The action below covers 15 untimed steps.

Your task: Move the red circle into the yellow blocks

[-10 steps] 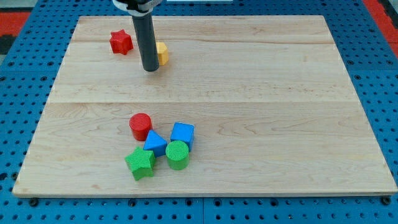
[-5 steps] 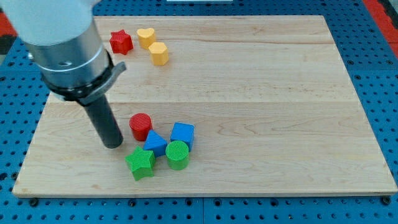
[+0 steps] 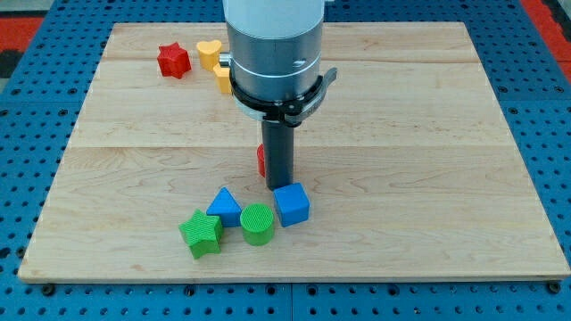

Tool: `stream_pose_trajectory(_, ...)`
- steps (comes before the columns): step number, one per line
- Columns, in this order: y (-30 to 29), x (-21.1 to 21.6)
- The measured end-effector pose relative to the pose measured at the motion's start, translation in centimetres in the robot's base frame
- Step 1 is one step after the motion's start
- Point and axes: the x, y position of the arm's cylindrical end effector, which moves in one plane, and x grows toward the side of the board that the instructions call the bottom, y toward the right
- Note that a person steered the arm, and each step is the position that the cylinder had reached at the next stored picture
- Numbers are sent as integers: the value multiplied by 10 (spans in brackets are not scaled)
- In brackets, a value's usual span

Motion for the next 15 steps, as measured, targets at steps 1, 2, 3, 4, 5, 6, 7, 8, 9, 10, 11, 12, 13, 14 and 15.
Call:
stream_pose_trajectory(1, -5, -29)
stream_pose_trajectory(2, -15, -83)
stream_pose_trajectory(3, -71, -117)
stream_pose_trajectory(4, -77, -127)
stream_pose_trajectory(5, -18, -114)
stream_pose_trajectory(6, -9, -116)
stream_pose_trajectory(7, -16, -145)
stream_pose_trajectory(8, -78, -178)
stream_pose_trajectory(9, -96, -180)
stream_pose_trajectory(10, -53, -138)
stream_pose_trajectory(11, -4, -153)
stream_pose_trajectory(12, -18, -191)
stream_pose_trajectory(13, -62, -212)
stream_pose_trajectory(14, -42, -213)
stream_pose_trajectory(15, 38, -213)
